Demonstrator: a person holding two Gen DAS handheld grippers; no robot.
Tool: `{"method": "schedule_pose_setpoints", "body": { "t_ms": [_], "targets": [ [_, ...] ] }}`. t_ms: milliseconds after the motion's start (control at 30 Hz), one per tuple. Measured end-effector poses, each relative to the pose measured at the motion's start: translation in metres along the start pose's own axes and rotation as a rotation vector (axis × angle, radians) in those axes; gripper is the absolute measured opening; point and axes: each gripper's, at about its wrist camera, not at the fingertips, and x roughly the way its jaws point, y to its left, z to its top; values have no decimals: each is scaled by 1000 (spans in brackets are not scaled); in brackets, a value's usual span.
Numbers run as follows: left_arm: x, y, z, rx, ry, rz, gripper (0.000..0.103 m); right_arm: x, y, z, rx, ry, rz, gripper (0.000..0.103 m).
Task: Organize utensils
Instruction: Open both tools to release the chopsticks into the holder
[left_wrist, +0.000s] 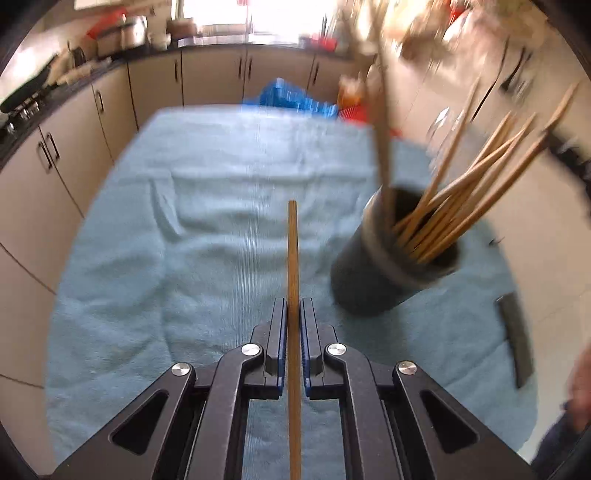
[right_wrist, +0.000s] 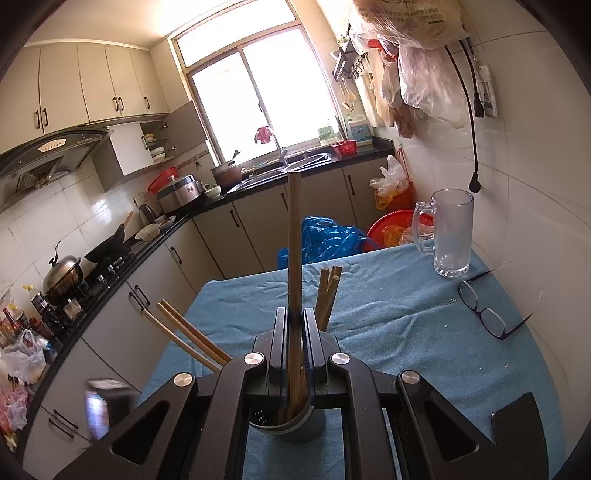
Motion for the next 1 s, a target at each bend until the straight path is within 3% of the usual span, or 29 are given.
{"method": "schedule_pose_setpoints", "body": {
  "t_ms": [133, 300, 700, 1000],
  "targets": [
    [-58, -10, 14, -1, -125, -47, 6, 2, -1, -1, 7, 9, 5, 8],
    [-100, -24, 37, 24, -223, -80, 6, 10, -2, -7, 9, 35, 7, 8],
    [-160, -55, 87, 48, -372, -138, 6, 30, -1, -22, -3, 102, 4, 8],
    [-120, -58, 93, 39, -290, -129, 6, 32, -4, -22, 5, 109, 5, 8]
  ]
}}
